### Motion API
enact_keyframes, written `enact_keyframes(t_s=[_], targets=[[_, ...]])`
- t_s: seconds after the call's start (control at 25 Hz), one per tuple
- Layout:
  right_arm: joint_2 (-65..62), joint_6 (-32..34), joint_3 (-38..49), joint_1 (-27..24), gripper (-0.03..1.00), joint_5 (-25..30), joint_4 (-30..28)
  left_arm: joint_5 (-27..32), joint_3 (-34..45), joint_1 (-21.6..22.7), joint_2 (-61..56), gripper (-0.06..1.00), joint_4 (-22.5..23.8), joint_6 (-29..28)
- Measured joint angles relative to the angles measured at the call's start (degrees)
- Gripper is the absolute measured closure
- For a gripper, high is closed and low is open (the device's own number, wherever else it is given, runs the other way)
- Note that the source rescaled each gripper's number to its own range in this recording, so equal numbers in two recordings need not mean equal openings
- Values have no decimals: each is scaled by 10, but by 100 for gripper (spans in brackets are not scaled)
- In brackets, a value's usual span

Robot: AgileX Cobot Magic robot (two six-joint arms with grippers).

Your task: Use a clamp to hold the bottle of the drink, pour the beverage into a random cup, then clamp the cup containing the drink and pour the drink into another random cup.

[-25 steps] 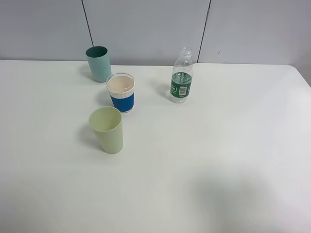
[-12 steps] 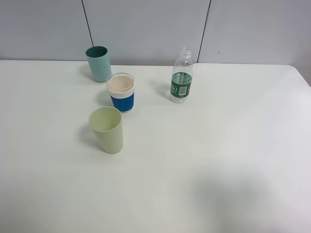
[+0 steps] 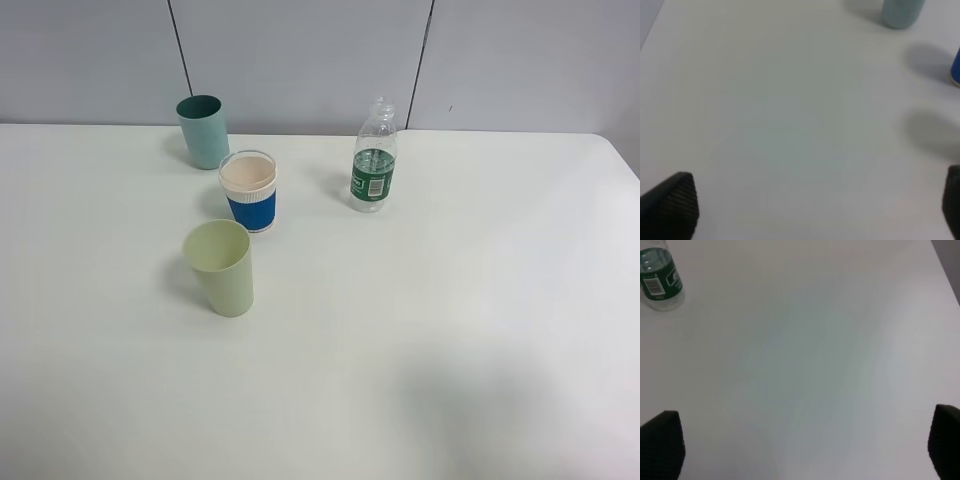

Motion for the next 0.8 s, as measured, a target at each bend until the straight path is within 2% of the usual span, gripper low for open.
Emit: enact_keyframes(t_s=[0.32,0.6,0.8], targets=[[0,0,0,0,3,0,0,0,0,2,0,-3,-4,0],[0,0,0,0,3,0,0,1,0,69,0,-3,-8,-11],[0,0,0,0,3,0,0,1,0,88,0,-3,-9,-11]])
